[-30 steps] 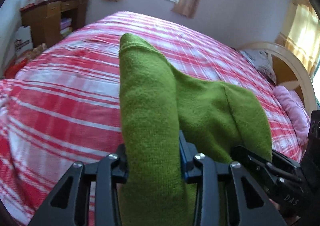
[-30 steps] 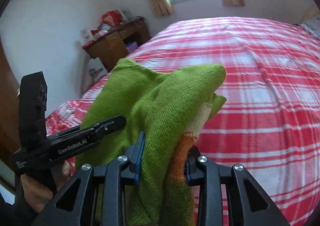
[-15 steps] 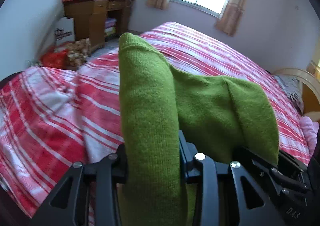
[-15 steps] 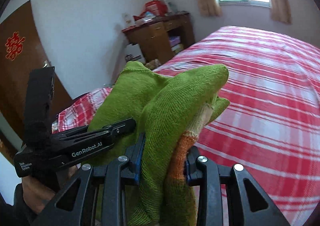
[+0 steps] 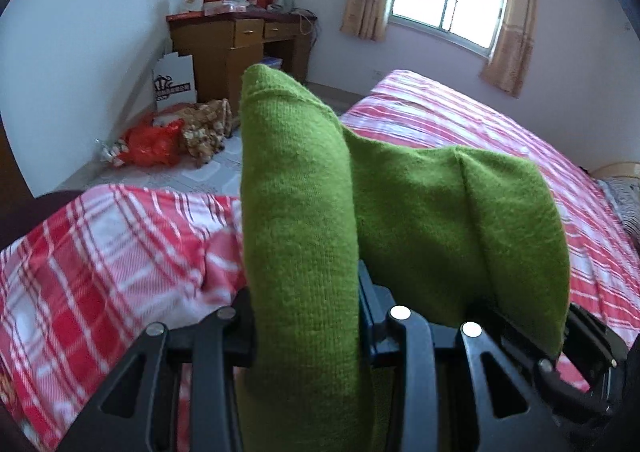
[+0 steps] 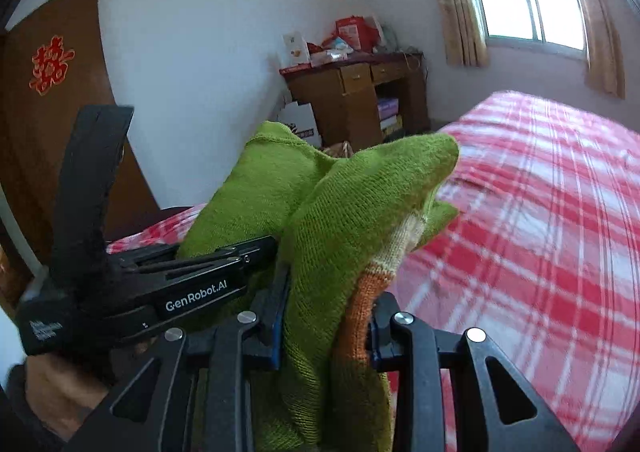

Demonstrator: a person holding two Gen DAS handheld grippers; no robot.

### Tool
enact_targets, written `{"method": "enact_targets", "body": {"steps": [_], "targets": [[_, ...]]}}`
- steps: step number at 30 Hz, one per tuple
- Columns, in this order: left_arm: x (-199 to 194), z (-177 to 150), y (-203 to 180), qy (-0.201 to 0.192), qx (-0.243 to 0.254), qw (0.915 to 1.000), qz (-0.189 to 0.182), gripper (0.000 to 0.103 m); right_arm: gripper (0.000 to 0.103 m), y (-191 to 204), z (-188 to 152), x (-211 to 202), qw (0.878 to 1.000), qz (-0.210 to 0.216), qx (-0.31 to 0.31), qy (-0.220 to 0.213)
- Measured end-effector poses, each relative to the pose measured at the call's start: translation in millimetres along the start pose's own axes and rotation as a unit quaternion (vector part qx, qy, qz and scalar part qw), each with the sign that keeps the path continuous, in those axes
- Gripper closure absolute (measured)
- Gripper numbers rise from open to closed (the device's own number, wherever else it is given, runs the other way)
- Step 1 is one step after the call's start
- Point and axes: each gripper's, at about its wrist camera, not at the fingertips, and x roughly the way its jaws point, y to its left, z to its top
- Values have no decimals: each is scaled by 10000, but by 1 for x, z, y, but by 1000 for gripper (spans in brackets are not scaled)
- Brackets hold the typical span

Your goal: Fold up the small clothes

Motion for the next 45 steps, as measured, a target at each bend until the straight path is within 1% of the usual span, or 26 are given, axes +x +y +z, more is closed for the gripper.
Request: {"method": "enact_targets", "body": {"steps": [3,5,6,8,9,11,13,14,16,17,19,20,22,24,25,26,28,29,30,32,33,36,39,40,42,45], "targets": [[26,5,-2,-30,104,9995,302,66,72,-6,4,30,9995,-229,-176,-118],[43,4,-4,12,225,9984,527,66,72,-15,4,49,9989,-433,-145,-68],[48,4,-3,10,240,9980,581,65,72,-24,4,59,9985,-550,-83,15],[54,3,1,15,142,9985,535,63,72,-41,0,79,9972,-656,145,316],[55,4,2,31,116,9984,544,60,72,-49,-1,84,9967,-610,322,433],[56,4,2,57,86,9981,600,55,72,-62,1,88,9957,-401,663,506],[59,7,4,79,19,9975,702,44,71,-71,-1,92,9940,-270,878,587],[58,7,4,87,-35,9971,756,40,69,-74,-1,92,9932,-230,970,601],[60,9,9,157,-162,9960,869,27,61,-84,-2,94,9900,-121,1235,665],[62,11,12,205,-219,9954,913,24,53,-92,-4,95,9859,-35,1499,737],[64,14,17,291,-310,9946,948,16,52,-100,-6,93,9794,150,1854,787],[65,14,19,323,-350,9944,939,16,52,-102,-5,87,9779,153,1945,748],[65,14,26,416,-538,9947,766,14,50,-98,-5,64,9808,-72,1884,502],[62,12,39,514,-878,9940,411,14,50,-90,-8,36,9831,-367,1787,159],[58,11,46,590,-1046,9925,220,14,50,-85,-11,22,9838,-526,1715,48],[52,9,50,641,-1096,9918,136,14,50,-81,-14,14,9850,-601,1614,16],[31,4,49,526,-867,9946,199,14,53,-65,-18,0,9908,-685,1169,22],[18,0,46,422,-706,9963,268,14,71,-52,-21,-5,9937,-744,837,23],[6,-5,44,345,-583,9972,314,14,85,-40,-25,-9,9952,-803,553,37],[-19,-18,43,246,-477,9980,347,14,85,-21,-31,-11,9967,-785,158,96],[-30,-28,43,221,-489,9978,378,14,86,-17,-37,-11,9970,-761,73,154],[-42,-44,43,222,-525,9971,507,14,86,-7,-46,-2,9959,-840,-153,293],[-31,-57,34,395,-317,9967,631,14,85,-16,-55,20,9933,-905,58,720],[-24,-61,31,520,-266,9959,688,14,85,-19,-56,24,9930,-898,114,757],[-12,-65,31,660,-307,9947,721,13,85,-20,-59,28,9927,-968,-40,718],[-10,-62,32,726,-286,9935,827,10,85,-21,-61,27,9927,-937,-17,753]]}}
